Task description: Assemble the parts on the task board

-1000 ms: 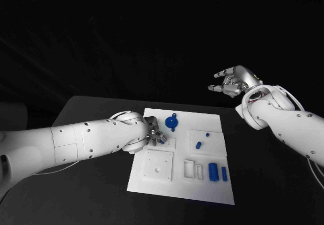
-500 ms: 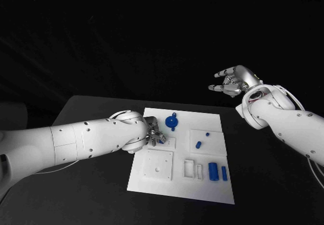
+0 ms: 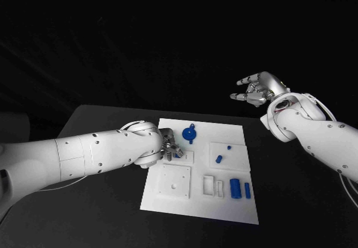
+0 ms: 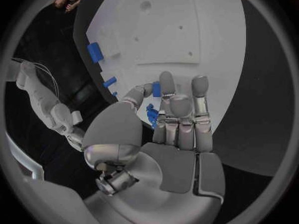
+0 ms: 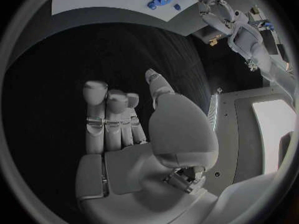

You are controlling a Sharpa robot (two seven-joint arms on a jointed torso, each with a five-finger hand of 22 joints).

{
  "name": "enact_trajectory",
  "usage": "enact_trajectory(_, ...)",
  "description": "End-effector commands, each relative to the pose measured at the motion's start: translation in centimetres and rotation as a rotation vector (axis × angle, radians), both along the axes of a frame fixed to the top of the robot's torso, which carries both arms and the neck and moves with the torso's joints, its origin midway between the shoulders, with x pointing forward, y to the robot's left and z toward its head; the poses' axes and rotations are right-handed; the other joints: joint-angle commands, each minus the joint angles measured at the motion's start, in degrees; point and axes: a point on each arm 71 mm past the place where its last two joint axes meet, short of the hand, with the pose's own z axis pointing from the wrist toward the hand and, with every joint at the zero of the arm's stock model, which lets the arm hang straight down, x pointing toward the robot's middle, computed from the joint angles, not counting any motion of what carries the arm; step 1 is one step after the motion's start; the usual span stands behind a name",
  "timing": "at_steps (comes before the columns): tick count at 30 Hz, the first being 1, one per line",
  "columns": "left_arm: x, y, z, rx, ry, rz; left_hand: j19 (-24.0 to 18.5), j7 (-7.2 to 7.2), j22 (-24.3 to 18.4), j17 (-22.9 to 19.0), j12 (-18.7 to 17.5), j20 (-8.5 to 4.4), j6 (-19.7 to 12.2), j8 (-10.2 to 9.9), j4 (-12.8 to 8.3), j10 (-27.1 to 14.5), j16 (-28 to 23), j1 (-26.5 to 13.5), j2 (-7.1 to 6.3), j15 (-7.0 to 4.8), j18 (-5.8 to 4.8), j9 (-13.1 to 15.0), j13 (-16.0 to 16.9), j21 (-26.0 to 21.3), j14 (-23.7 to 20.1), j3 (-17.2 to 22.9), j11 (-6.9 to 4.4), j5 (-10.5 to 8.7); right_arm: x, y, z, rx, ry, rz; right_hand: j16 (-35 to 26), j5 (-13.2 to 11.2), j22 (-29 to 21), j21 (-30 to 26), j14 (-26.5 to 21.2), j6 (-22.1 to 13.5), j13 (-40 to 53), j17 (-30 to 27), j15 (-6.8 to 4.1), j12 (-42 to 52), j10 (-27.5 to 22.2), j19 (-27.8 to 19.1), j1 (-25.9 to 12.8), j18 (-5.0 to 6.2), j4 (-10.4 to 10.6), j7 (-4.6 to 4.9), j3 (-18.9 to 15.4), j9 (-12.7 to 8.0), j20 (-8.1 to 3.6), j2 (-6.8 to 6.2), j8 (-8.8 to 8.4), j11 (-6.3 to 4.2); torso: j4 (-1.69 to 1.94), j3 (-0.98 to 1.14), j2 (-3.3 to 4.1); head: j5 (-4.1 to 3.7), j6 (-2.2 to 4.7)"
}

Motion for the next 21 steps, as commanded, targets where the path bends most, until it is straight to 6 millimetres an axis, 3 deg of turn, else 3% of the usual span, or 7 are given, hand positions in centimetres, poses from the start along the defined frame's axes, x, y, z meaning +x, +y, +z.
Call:
enact_trajectory(1, -0.03, 0.28, -0.43, 0.027, 0.020, -0.003, -0.01, -1.53, 1.10, 0.10, -0.31, -0.15, 1.84, 0.29, -7.66, 1.47, -0.01, 0.65, 0.33, -0.41, 1.07, 0.13, 0.10, 0.29, -0.14, 8.17, -0.29, 0.18, 0.03, 0.06, -0.04, -0.013, 0.006, 0.006, -0.46, 0.13, -0.12, -0.37, -0.07, 0.43, -0.11, -0.09, 0.10, -0.30, -0.49, 2.88, 0.72, 0.69, -0.27, 0.23, -0.26, 0.07, 0.22, 0.04, 0.19, 0.04, 0.00, -0.03, 0.00, -0.02, -0.05)
enact_trajectory(12, 0.13, 0.06, -0.47, 0.027, 0.028, -0.003, 0.03, -1.56, 1.09, 0.15, -0.22, -0.17, 1.86, 0.34, -7.71, 1.54, 0.04, 0.60, 0.35, -0.44, 1.08, 0.27, 0.17, 0.38, -0.05, 8.25, -0.32, 0.21, 0.07, 0.05, -0.10, -0.014, 0.010, 0.005, -0.51, 0.08, -0.14, -0.36, -0.07, 0.49, -0.13, -0.11, 0.10, -0.32, -0.49, 2.89, 0.76, 0.68, -0.32, 0.22, -0.21, 0.07, 0.22, 0.08, 0.21, 0.03, -0.06, 0.00, 0.02, -0.07, -0.15)
enact_trajectory(21, 0.07, -0.53, -0.61, 0.038, 0.053, -0.025, -0.04, -1.82, 1.00, 0.98, -0.01, -0.22, 2.79, 0.05, -7.61, 2.09, 0.31, -0.10, 0.95, -0.52, 0.81, -0.50, 0.21, 0.34, 0.04, 8.12, -0.17, -1.21, 0.11, 0.10, -0.17, -0.014, 0.014, 0.006, -0.48, 0.06, -0.16, -0.36, -0.05, 0.48, -0.14, -0.08, 0.09, -0.33, -0.51, 2.89, 0.73, 0.68, -0.36, 0.23, -0.15, 0.07, 0.22, 0.12, 0.20, 0.04, -0.02, 0.00, -0.04, -0.16, -0.19)
